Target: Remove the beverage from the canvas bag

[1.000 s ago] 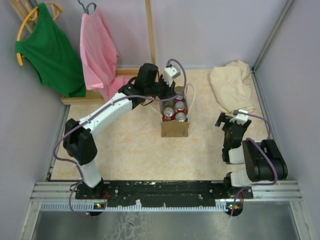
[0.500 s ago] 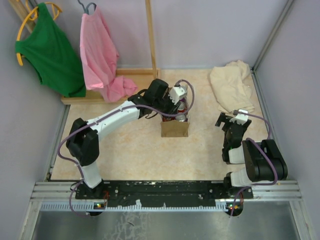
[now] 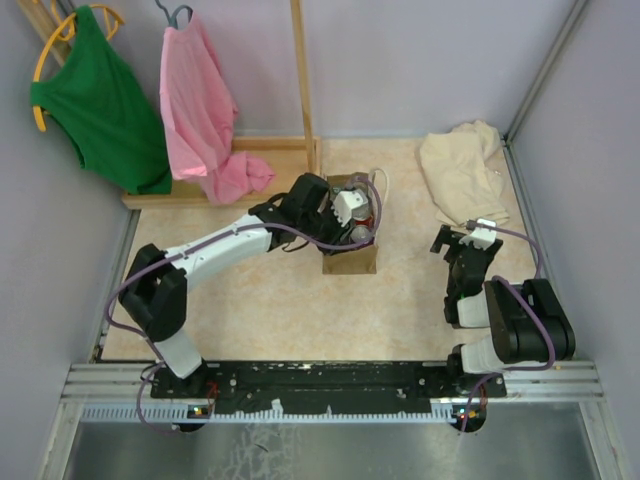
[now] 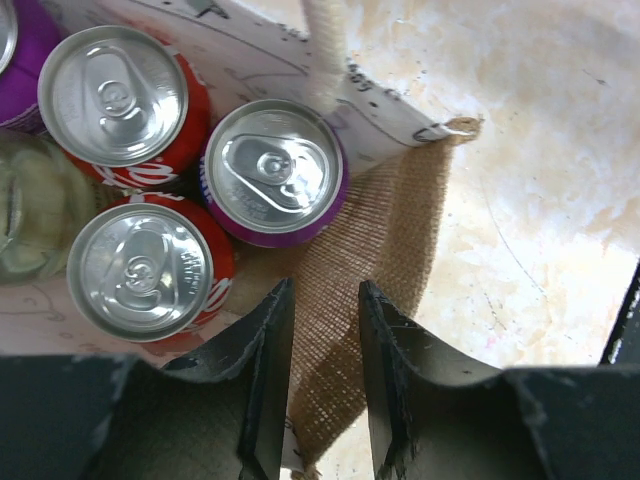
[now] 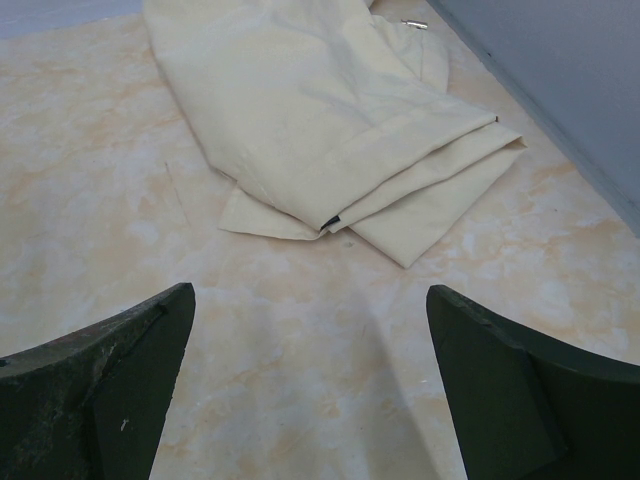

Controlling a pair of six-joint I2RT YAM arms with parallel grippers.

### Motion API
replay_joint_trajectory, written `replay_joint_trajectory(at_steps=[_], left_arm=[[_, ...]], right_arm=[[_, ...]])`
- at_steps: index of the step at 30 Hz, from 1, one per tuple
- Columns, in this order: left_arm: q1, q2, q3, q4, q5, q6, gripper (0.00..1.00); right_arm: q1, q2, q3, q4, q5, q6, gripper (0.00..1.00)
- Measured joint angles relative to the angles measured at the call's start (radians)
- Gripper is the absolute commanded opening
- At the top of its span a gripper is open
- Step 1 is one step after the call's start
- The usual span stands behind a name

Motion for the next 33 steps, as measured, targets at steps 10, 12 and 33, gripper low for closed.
replay_joint_trajectory(at_steps=[10,12,33], left_arm=[[-0.045,-0.029,-0.051,0.064,0.018,0.035,0.61],[-0.05,-0.029,-0.058,0.082,-0.005,0.04,0.7],[-0.076,0.057,0.036,0.151,-0.117,0.041,0.79]], right_arm=[[0.0,0.0,0.0,0.0,0.0,0.0,0.99],[0.0,0.0,0.0,0.0,0.0,0.0,0.99],[0.0,0.0,0.0,0.0,0.0,0.0,0.99]])
